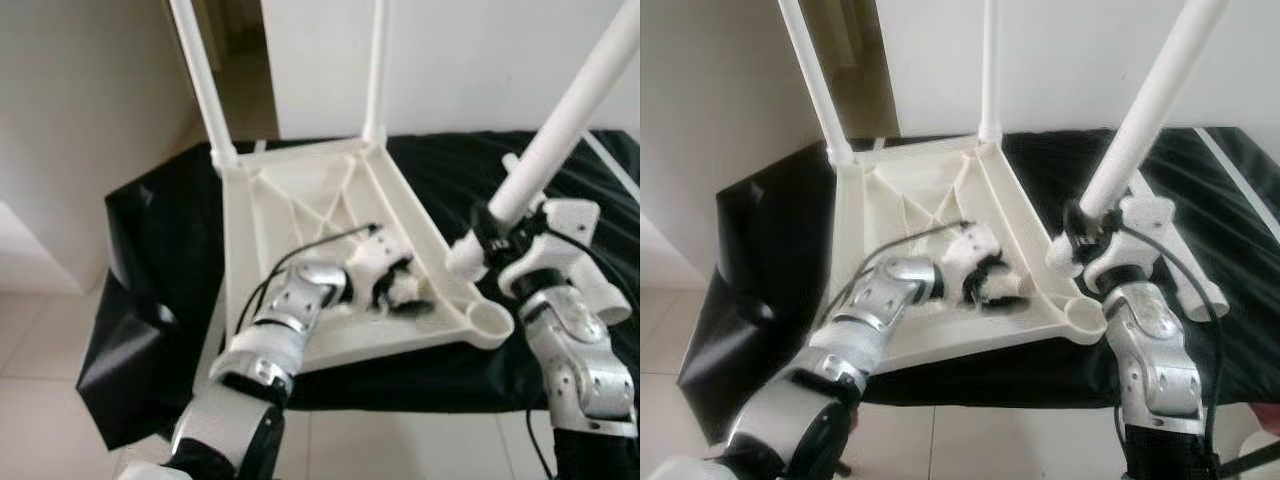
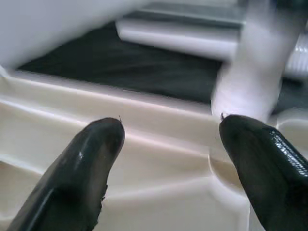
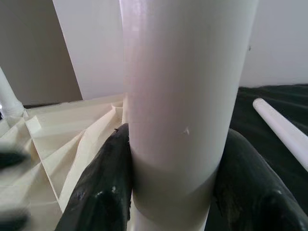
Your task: Building children table
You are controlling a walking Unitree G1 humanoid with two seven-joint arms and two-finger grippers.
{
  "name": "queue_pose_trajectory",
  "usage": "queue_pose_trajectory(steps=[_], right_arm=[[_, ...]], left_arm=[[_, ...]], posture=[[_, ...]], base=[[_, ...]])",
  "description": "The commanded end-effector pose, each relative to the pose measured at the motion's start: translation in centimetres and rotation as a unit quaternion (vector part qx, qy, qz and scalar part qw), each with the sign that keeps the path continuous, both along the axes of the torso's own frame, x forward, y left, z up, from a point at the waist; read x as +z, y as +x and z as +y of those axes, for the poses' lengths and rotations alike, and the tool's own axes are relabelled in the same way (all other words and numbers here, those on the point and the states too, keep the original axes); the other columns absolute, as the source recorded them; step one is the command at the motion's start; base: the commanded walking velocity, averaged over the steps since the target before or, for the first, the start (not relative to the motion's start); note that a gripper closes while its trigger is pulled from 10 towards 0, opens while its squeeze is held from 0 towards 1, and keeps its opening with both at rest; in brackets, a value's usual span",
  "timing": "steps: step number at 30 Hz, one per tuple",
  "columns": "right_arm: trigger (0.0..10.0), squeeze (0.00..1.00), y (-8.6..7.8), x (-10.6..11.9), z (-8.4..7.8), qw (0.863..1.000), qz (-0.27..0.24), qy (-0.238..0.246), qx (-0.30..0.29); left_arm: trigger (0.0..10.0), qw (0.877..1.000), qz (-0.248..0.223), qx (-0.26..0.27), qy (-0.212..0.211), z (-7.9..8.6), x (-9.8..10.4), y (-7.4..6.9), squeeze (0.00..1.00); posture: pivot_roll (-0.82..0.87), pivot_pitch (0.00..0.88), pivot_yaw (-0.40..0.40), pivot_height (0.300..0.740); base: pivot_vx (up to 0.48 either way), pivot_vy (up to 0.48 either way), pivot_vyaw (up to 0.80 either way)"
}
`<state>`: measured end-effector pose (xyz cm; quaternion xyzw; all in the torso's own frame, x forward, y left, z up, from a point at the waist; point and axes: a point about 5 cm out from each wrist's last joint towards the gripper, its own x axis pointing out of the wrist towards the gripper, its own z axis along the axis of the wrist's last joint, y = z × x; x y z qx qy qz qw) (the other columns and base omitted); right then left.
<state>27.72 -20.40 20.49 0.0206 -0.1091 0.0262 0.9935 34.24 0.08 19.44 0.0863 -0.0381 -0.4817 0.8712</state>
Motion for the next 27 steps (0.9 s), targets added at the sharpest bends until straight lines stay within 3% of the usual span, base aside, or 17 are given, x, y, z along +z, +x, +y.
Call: queue_pose_trajectory(steps=[1, 10, 16, 27], right_arm=[[10.0, 0.00, -0.3, 0.2, 0.6, 1.000, -0.005, 0.000, 0.007], [10.0, 0.00, -0.7, 0.2, 1.4, 1.000, -0.005, -0.004, -0.002], [10.0, 0.00, -1.7, -0.5, 1.1, 0.999, 0.014, -0.019, -0.042], [10.0, 0.00, -3.2, -0.8, 0.3, 0.993, 0.025, -0.032, -0.109]], left_arm=[[10.0, 0.997, 0.023, -0.069, -0.030, -1.9, -0.6, -2.1, 0.00], [10.0, 0.994, -0.011, -0.101, -0.041, -0.9, -1.2, -4.1, 0.00], [10.0, 0.995, 0.024, -0.086, -0.036, 0.9, -2.5, -4.7, 0.00], [10.0, 0.995, 0.028, -0.089, -0.041, 2.0, -2.4, -5.6, 0.00]], posture=[[-0.03, 0.000, 0.039, 0.740], [-0.03, 0.000, 0.031, 0.740], [-0.03, 0.000, 0.021, 0.740], [-0.03, 0.000, 0.017, 0.740]], base=[[0.000, 0.000, 0.00], [0.000, 0.000, 0.00], [0.000, 0.000, 0.00], [0.000, 0.000, 0.00]])
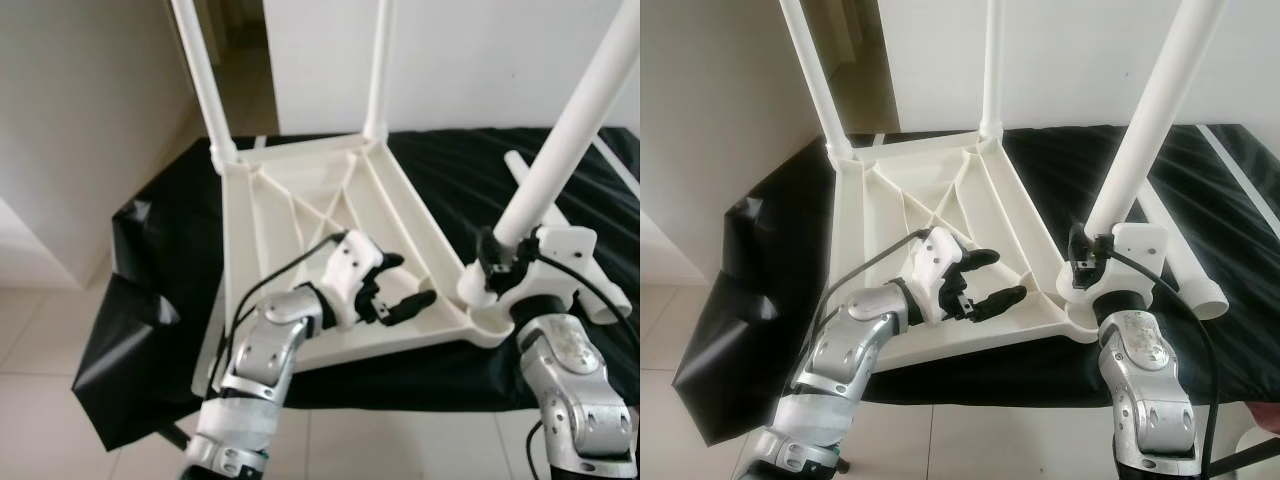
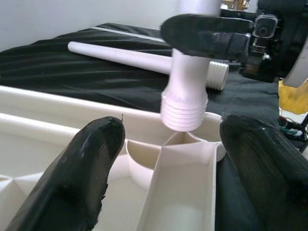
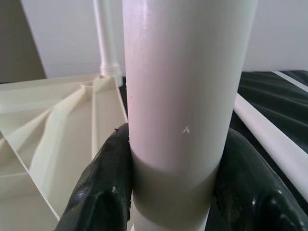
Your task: Building children table
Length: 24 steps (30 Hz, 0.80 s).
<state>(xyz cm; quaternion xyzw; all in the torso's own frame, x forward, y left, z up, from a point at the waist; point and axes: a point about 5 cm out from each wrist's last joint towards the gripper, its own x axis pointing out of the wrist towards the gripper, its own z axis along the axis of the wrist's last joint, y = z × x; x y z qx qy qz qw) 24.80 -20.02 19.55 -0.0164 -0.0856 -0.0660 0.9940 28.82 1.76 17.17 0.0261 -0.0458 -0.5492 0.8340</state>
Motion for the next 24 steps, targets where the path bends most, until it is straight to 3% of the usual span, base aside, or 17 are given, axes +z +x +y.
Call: queue_pose_trajectory(steps=[1, 16, 24], right_arm=[[10.0, 0.00, -0.6, -0.1, -0.1, 1.000, 0.004, -0.007, -0.018], [10.0, 0.00, -2.3, -2.9, 0.9, 0.998, 0.049, -0.041, 0.005], [10.0, 0.00, -2.7, -3.6, 1.0, 0.997, 0.052, -0.046, 0.036]], left_arm=[[10.0, 1.000, 0.002, -0.011, 0.009, 0.4, -0.1, -0.2, 0.00], [10.0, 0.998, 0.004, -0.053, 0.029, 0.2, -0.3, -2.0, 0.00], [10.0, 0.998, 0.006, -0.054, 0.029, 0.3, -0.1, -2.1, 0.00]], posture=[[-0.03, 0.000, 0.016, 0.740], [-0.03, 0.000, 0.031, 0.740], [-0.03, 0.000, 0.039, 0.740]], base=[[0.000, 0.000, 0.00], [0.000, 0.000, 0.00], [0.000, 0.000, 0.00]])
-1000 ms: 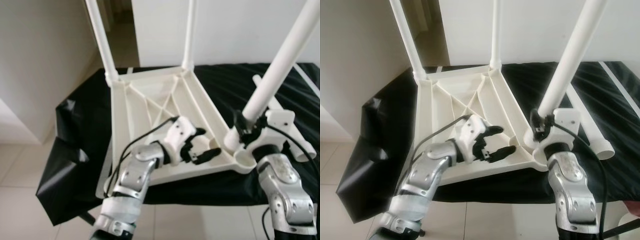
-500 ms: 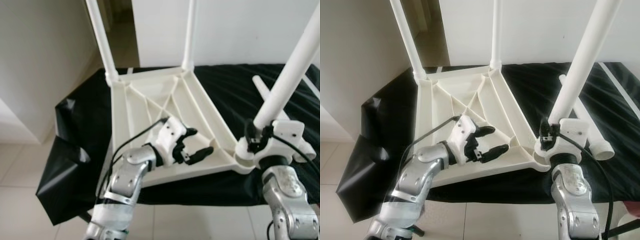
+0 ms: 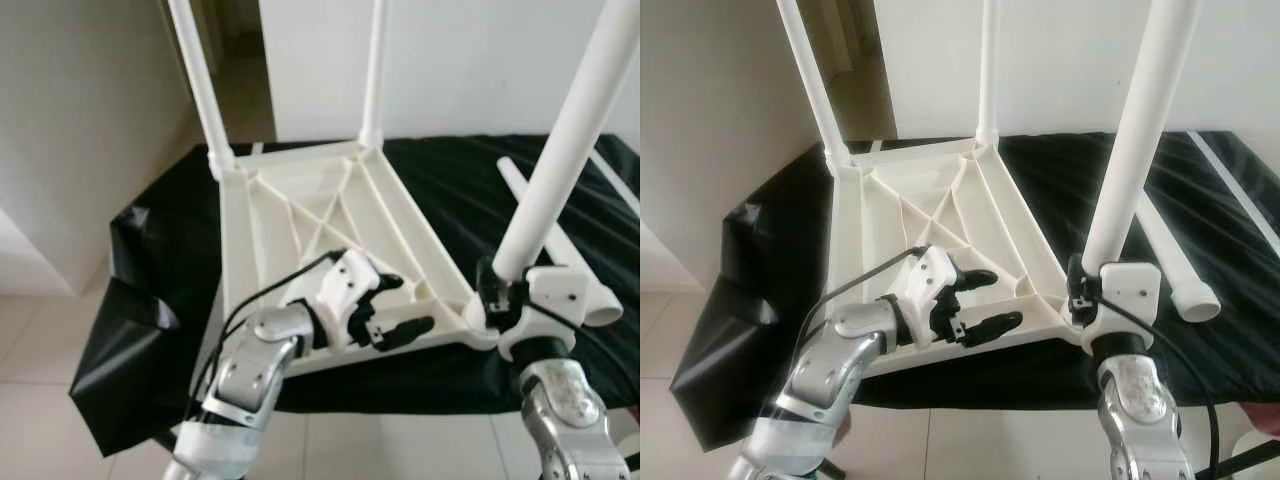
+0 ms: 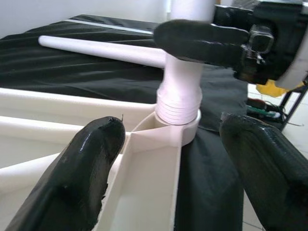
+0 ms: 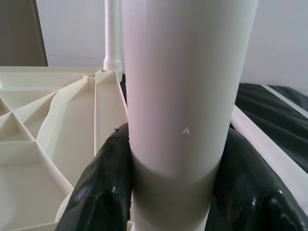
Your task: Building children table
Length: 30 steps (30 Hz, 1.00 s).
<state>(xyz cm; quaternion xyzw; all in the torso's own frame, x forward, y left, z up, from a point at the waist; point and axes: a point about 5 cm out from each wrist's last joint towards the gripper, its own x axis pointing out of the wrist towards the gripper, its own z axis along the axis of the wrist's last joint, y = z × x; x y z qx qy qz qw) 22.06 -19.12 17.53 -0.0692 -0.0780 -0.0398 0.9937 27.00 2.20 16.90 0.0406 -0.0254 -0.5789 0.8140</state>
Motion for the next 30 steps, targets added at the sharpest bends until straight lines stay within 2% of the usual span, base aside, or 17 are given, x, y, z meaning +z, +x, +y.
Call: queue_pose_trajectory(steps=[1, 11, 17, 18, 26, 30], right_arm=[[10.0, 0.00, -0.1, -2.1, -0.3, 0.999, 0.045, 0.007, 0.025], [10.0, 0.00, -0.1, -3.2, -1.2, 0.997, 0.049, 0.009, 0.056], [10.0, 0.00, 0.7, -3.6, -1.2, 0.994, 0.055, 0.025, 0.086], [10.0, 0.00, 1.0, -3.9, -1.4, 0.993, 0.060, 0.047, 0.092], [10.0, 0.00, 1.8, -4.2, -1.6, 0.990, 0.079, 0.089, 0.081], [10.0, 0.00, 1.9, -4.5, -1.9, 0.985, 0.078, 0.139, 0.062]], left_arm=[[10.0, 1.000, -0.004, -0.016, 0.004, 0.0, 0.3, -0.1, 0.00], [10.0, 1.000, -0.004, -0.013, 0.004, 0.0, 0.6, 0.1, 0.00], [10.0, 1.000, -0.004, -0.015, 0.003, -0.1, 0.7, 0.0, 0.00], [10.0, 1.000, -0.005, -0.015, 0.002, -0.1, 0.8, 0.0, 0.00], [10.0, 1.000, -0.007, -0.012, 0.002, -0.1, 0.9, 0.0, 0.00], [10.0, 1.000, -0.006, -0.009, -0.001, -0.1, 1.0, 0.0, 0.00]], posture=[[-0.03, 0.000, 0.041, 0.740], [-0.03, 0.000, 0.044, 0.740], [-0.02, 0.000, 0.045, 0.740], [-0.02, 0.000, 0.045, 0.740], [-0.02, 0.000, 0.043, 0.740], [-0.02, 0.000, 0.036, 0.740]], base=[[0.000, 0.000, 0.00], [0.000, 0.000, 0.00], [0.000, 0.000, 0.00], [0.000, 0.000, 0.00], [0.000, 0.000, 0.00], [0.000, 0.000, 0.00]])
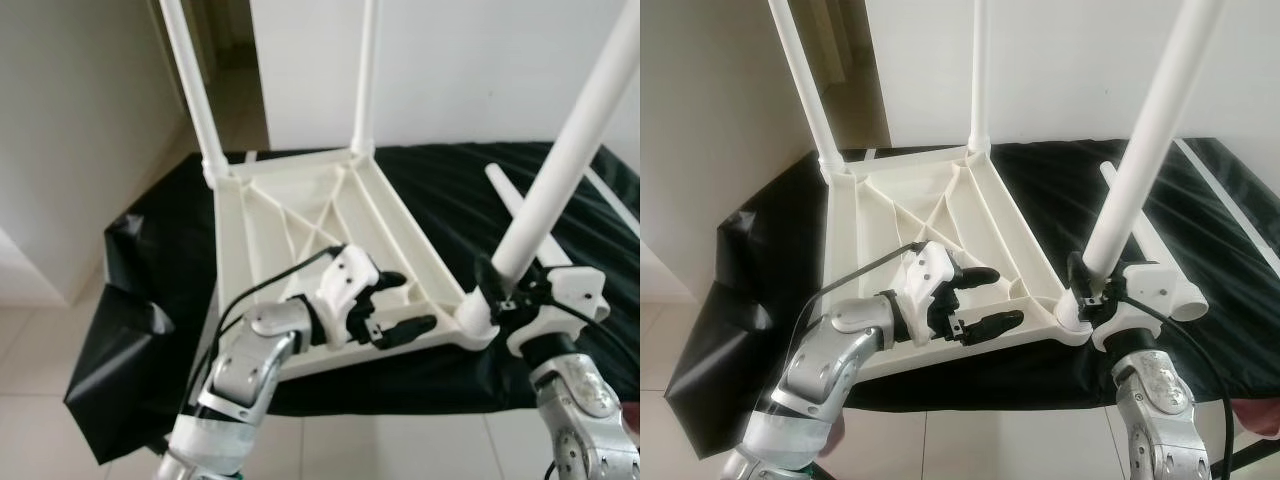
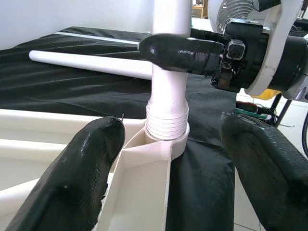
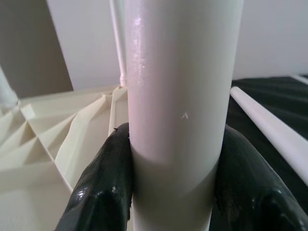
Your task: Building children table
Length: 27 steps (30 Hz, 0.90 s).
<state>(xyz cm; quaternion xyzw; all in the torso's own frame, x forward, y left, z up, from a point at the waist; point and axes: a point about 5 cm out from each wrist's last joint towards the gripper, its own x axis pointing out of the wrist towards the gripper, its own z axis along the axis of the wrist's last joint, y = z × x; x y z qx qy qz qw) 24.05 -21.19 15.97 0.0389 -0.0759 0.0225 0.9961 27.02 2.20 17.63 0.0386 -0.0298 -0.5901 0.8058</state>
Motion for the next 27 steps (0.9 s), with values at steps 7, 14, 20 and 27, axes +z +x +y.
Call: queue_pose_trajectory(steps=[7, 14, 20, 27], right_arm=[[10.0, 0.00, -0.2, -2.9, 0.7, 0.997, 0.068, -0.022, 0.019], [10.0, 0.00, -1.0, -2.8, 2.1, 0.992, 0.038, -0.101, 0.070], [10.0, 0.00, -1.7, -3.2, 2.4, 0.990, 0.037, -0.100, 0.087], [10.0, 0.00, -2.7, -3.5, 2.0, 0.997, 0.014, -0.037, 0.069]], left_arm=[[10.0, 1.000, -0.003, 0.005, 0.001, -0.1, 0.3, 0.0, 0.00], [10.0, 1.000, -0.002, 0.007, -0.001, -0.1, 0.3, 0.0, 0.00], [10.0, 1.000, -0.002, 0.009, -0.003, 0.0, 0.4, 0.1, 0.00], [10.0, 1.000, -0.002, 0.010, -0.003, 0.1, 0.5, 0.1, 0.00]], posture=[[-0.02, 0.000, 0.036, 0.740], [-0.02, 0.000, 0.035, 0.740], [-0.02, 0.000, 0.033, 0.740], [-0.02, 0.000, 0.034, 0.740]], base=[[0.000, 0.000, 0.00], [0.000, 0.000, 0.00], [0.000, 0.000, 0.00], [0.000, 0.000, 0.00]])
